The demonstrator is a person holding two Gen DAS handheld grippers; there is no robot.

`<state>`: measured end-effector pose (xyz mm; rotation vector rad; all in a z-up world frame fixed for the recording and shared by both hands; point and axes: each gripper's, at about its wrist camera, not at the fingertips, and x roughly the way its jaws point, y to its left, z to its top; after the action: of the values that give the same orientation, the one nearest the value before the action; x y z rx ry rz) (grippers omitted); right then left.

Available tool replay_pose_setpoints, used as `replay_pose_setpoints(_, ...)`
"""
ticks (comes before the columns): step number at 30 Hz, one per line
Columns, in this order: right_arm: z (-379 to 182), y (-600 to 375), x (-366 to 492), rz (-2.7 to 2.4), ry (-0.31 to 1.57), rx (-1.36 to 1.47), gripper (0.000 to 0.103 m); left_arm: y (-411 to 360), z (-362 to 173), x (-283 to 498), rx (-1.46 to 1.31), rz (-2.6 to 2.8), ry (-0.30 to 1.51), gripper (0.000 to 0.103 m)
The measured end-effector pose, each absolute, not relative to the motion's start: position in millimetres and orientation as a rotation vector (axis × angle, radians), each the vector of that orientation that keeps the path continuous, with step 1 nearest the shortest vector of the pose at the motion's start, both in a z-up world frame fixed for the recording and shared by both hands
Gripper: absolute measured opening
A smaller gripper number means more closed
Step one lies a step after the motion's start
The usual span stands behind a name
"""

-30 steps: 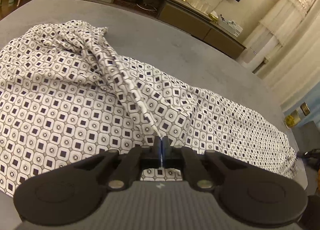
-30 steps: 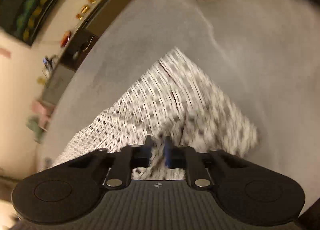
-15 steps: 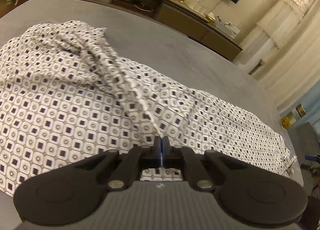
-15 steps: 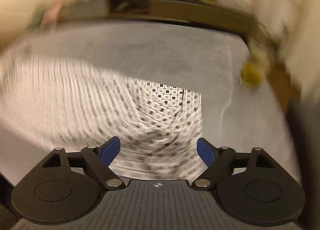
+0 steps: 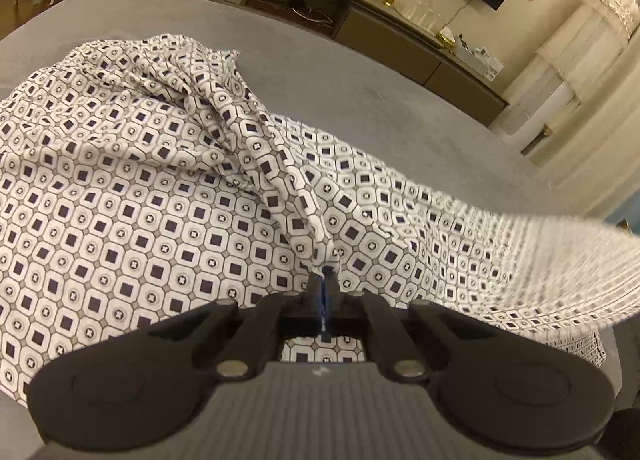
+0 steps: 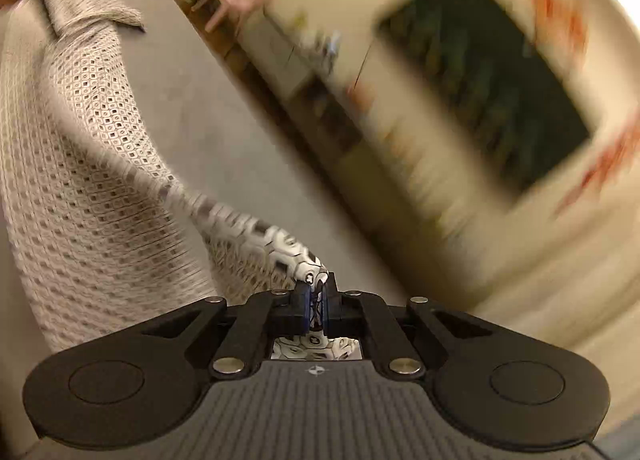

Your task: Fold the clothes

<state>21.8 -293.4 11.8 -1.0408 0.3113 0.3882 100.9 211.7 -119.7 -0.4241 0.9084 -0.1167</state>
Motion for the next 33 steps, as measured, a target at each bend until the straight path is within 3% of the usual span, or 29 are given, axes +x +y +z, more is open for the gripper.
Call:
replay_pose_setpoints(5,-106,-316,-11,0.440,0.526,-1.220,0.004,202,-122,99,-0.389,-0.158,0.928,0.001)
replay_pose_setpoints(8,-126,-326,-13,0.463,0.620,-1.066,0.004,202,-123,95,-0.376,-0.152,0.933,0.002)
replay_pose_setpoints(11,-112,-329,-6,0.489,0.709,-0.831,0.008,202,-124,96,-0.376,-0.151,0.933,0.002)
replay_pose_setpoints(13,-94,-343,2,0.510,0.797,-0.594,0.035,201,-123,95,-0.364,-0.153,0.932,0.002)
replay_pose_setpoints(17,-75,-392,19,0.469,0.904,0.034,0.070,201,-122,94,-0.360,-0.161,0.931,0.002)
replay_pose_setpoints(21,-102,-446,20,0.331,0.973,0.678,0.071,198,-120,94,-0.356,-0.171,0.928,0.002)
replay_pose_setpoints(24,-127,-469,27,0.229,0.986,1.001,0.071,197,-119,93,-0.353,-0.174,0.926,0.002)
replay_pose_setpoints(33,-152,-459,-9,0.182,0.958,1.215,0.085,190,-115,94,-0.334,-0.212,0.921,0.002)
